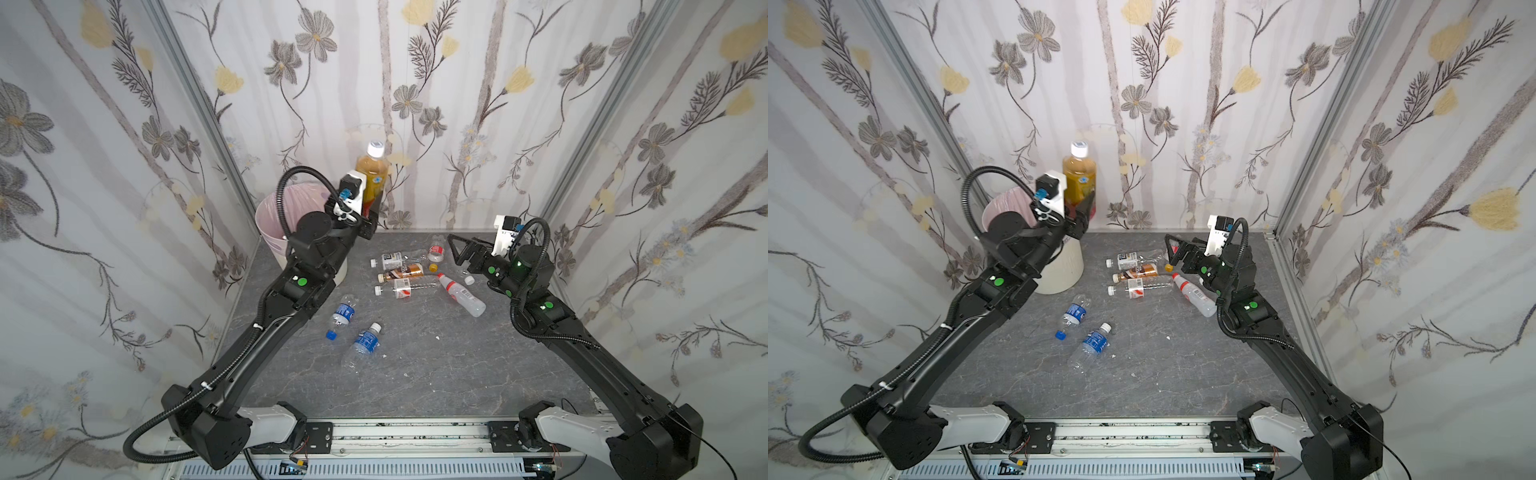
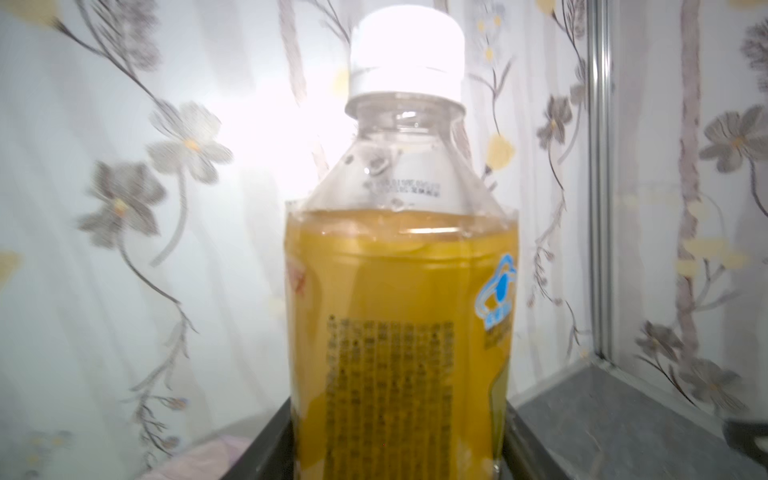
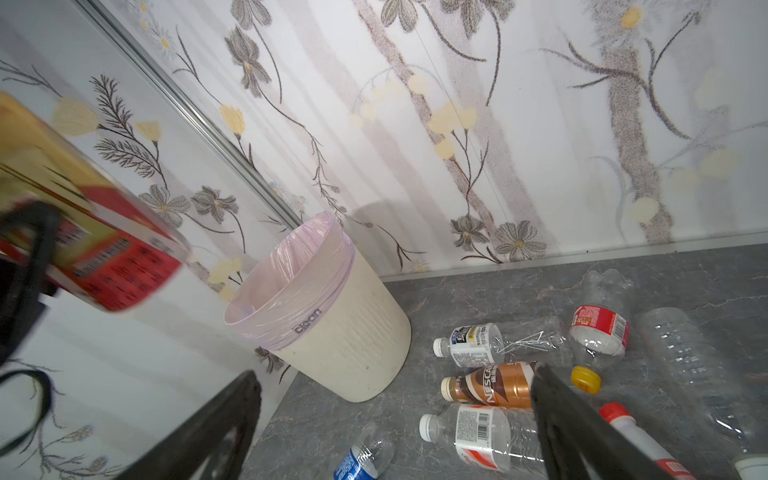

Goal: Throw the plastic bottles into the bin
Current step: 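Carry the tea bottle over the bin with the left gripper while the right opens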

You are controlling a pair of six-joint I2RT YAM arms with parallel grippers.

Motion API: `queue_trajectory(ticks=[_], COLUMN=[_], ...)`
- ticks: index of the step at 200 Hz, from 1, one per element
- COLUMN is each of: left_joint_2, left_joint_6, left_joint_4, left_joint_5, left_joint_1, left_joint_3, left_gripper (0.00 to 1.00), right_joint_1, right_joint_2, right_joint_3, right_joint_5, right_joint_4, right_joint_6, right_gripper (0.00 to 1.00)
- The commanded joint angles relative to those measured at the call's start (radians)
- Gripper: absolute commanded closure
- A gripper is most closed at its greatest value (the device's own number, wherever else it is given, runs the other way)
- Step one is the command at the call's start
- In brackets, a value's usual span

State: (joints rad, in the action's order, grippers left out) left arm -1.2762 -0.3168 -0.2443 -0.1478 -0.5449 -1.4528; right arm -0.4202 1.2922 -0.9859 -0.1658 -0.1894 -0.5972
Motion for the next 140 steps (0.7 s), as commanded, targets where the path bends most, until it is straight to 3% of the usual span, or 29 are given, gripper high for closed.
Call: queue_trajectory(ticks=[1, 39, 65, 81, 96, 140], left_joint_2=[0.014, -0.004, -0.071, -0.112, -0.156, -0.064], left_joint_6=[-0.109, 0.068, 0.313, 0.391, 0.422, 0.430], left_joint_4=[-0.161, -0.208, -0.139, 0.006, 0.134, 0.159], left_joint_5=[-0.081, -0.010, 0.064, 0.096, 0.148, 0.186], left_joint_1=[0.050, 0.294, 0.447, 0.456, 0.458, 0.450], left_joint_3=[-0.058, -0.106, -0.024, 0.006, 0.006, -0.073], left_gripper=[0.39, 0.38, 0.35, 0.22, 0.01, 0.00], right_joint_1=[0.002, 0.003, 0.002, 0.001, 0.002, 0.000], right_joint_2=[-0.010, -0.017, -0.022, -0.030, -0.037, -0.022], right_joint_3=[0.025, 0.054, 0.074, 0.084, 0.095, 0.100], right_joint_5=[0.008, 0.000, -0.005, -0.005, 0.000, -0.013], right_joint_4=[-0.018, -0.038, -0.058, -0.063, -0.064, -0.075], right_joint_6=[-0.003, -0.020, -0.037, -0.043, -0.045, -0.052], right_gripper=[0.00, 0.00, 0.00, 0.00, 0.00, 0.00])
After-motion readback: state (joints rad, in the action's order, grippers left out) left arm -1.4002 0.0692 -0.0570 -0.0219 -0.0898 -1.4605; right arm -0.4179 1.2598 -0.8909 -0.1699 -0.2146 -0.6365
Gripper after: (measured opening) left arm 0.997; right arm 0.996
